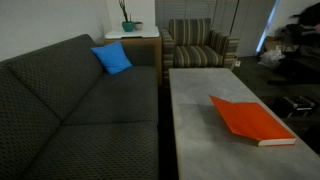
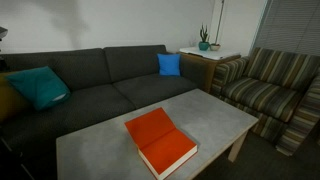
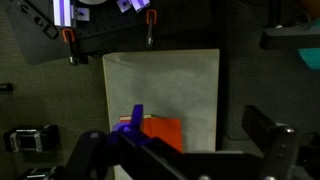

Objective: Close the book

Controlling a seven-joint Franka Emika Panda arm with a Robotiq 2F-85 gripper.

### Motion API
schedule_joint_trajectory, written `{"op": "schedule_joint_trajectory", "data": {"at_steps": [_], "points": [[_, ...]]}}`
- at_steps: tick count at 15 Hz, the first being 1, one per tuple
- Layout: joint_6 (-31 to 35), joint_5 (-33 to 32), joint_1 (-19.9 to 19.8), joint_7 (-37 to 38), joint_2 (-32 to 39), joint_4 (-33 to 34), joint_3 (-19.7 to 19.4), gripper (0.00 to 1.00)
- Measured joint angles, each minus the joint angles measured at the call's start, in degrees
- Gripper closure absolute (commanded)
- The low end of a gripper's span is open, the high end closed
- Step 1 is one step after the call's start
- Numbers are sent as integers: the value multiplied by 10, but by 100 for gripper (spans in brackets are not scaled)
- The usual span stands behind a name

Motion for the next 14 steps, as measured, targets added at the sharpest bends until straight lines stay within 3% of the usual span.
{"op": "schedule_joint_trajectory", "data": {"at_steps": [10, 14], "points": [[16, 1, 0, 0, 5, 0, 2, 0], [55, 8, 0, 0, 53, 10, 10, 0]]}}
